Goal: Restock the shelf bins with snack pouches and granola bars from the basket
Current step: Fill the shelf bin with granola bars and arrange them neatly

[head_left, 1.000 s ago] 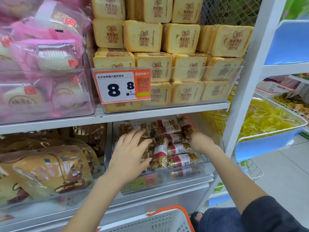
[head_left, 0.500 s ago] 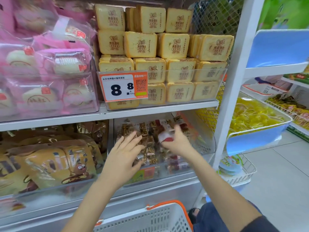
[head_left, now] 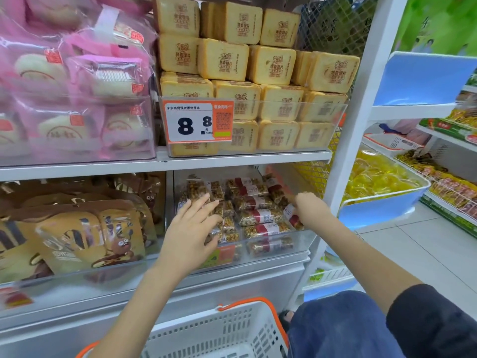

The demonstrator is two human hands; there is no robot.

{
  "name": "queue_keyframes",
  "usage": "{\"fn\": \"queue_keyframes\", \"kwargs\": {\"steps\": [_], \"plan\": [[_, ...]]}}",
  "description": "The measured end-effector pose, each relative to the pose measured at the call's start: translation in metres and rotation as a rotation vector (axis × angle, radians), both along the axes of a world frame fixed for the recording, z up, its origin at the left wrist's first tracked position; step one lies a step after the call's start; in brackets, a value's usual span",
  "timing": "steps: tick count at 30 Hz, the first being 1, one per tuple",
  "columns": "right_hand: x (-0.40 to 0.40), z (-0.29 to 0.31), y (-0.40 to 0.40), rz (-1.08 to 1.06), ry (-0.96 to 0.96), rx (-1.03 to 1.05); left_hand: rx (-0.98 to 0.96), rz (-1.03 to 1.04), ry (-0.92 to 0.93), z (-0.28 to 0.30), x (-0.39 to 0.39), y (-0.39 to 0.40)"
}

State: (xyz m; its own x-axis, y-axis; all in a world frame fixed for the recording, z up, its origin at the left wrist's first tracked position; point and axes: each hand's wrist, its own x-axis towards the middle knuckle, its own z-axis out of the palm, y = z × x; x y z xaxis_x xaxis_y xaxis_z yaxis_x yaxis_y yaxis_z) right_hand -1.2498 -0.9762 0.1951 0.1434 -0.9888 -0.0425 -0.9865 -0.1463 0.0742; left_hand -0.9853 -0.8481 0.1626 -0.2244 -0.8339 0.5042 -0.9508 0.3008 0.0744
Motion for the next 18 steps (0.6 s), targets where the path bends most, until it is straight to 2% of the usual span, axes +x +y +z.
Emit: {"fn": "queue_keyframes", "kwargs": {"steps": [2,4,8,10,12,15,18], "plan": [[-0.005,0.007,-0.009,0.113,-0.003,-0.003,-0.014,-0.007,0.001,-0.001,0.0,0.0],[-0.009,0.015,-0.014,0.17,-0.012,0.094,-0.024,-0.008,0.004,-0.002,0.0,0.0],[-0.002,0.005,-0.016,0.173,0.266,0.323,-0.017,-0.01,0.009,-0.001,0.0,0.0],[0.001,-0.004,-0.019,0.197,0.343,0.369,-0.01,-0.012,0.012,-0.001,0.001,0.001],[0.003,-0.005,-0.021,0.204,0.296,0.343,-0.01,-0.016,0.007,-0.001,0.001,0.001],[0.001,-0.002,-0.025,0.159,0.125,0.295,-0.014,-0.011,0.005,-0.002,0.002,0.001],[-0.004,-0.002,-0.025,0.115,0.087,0.26,-0.02,-0.014,0.012,-0.004,0.002,0.001]]}}
